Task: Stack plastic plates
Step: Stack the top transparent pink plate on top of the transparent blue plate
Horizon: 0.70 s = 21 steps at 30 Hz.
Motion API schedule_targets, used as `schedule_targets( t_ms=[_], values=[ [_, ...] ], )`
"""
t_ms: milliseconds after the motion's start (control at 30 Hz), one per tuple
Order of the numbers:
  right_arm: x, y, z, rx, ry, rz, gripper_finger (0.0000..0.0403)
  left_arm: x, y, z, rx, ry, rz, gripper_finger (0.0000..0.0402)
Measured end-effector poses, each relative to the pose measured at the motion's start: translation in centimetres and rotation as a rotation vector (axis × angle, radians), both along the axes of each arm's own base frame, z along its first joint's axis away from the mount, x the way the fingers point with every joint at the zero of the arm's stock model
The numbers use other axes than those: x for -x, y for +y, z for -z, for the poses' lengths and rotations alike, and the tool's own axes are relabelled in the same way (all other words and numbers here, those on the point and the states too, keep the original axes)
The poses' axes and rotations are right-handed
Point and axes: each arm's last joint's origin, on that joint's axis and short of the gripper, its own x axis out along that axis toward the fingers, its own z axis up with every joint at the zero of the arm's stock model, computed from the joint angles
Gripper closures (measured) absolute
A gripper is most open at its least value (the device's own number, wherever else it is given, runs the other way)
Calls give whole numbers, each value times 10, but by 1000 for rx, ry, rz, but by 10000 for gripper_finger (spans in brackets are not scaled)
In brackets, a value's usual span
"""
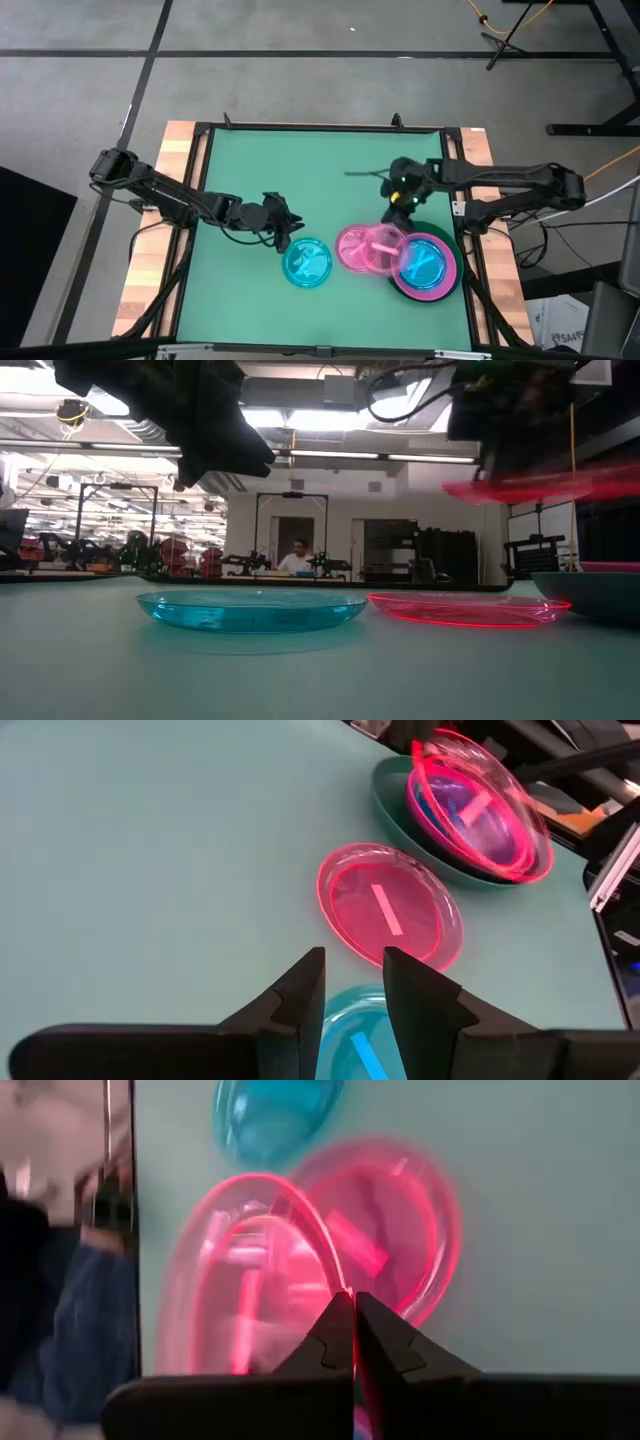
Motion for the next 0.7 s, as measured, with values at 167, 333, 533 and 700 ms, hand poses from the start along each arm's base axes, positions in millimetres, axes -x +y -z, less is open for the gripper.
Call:
schedule_targets(
  t_ms=[167, 333, 533, 700],
  values=[
    [8, 23, 4, 2, 87, -125, 403, 0, 0, 0, 0, 0, 0, 304],
    [16, 41, 7, 12, 158, -238, 403, 0, 0, 0, -1, 0, 0, 304],
    [24, 50, 10, 22, 224, -309, 403, 0, 0, 0, 0, 0, 0, 304],
    [32, 48, 12, 64, 290, -350, 403, 0, 0, 0, -1, 0, 0, 304]
  ],
)
